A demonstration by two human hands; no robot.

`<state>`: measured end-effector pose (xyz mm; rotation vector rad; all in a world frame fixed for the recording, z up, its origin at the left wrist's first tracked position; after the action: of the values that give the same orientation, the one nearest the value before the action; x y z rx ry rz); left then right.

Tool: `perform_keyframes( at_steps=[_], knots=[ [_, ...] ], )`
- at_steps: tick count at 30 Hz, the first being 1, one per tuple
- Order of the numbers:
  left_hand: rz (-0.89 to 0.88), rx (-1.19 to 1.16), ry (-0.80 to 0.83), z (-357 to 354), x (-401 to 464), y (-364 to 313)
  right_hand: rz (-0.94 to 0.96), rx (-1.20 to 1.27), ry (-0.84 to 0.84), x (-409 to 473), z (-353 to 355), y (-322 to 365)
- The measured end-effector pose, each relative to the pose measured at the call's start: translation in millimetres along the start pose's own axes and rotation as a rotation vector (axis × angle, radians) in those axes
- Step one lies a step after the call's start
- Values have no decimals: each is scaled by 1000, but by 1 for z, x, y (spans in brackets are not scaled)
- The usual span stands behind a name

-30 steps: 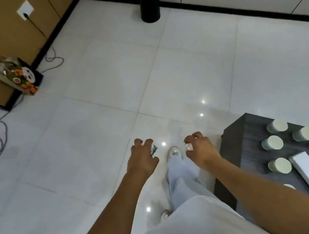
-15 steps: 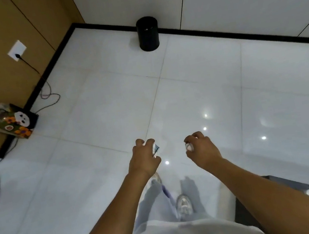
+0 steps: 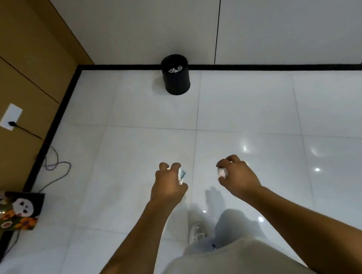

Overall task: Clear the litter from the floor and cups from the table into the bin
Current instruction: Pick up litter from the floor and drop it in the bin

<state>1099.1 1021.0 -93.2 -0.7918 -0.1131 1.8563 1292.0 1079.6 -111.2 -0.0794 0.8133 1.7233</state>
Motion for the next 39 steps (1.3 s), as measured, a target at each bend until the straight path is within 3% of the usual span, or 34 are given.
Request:
perform_keyframes(
  at_steps=[6,19,39],
  knots=[
    [-48,49,10,49,122,-19,-30,10,8,119,38,12],
    [56,21,-6,180,362,-77,27,34,24,394,174,66],
    [125,-14,128,306,685,-51,-79,74,209,715,226,139]
  ],
)
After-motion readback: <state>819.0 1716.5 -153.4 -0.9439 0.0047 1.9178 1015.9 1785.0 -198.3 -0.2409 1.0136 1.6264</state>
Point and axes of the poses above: each hand's wrist, its own x-axis towards the middle knuckle, its own z-axis out of the back of the hand, y = z × x, the point moved 5 cm from there along x, towards the middle knuckle, and after that the axes turned 3 degrees about y, right-handed, at the moved point
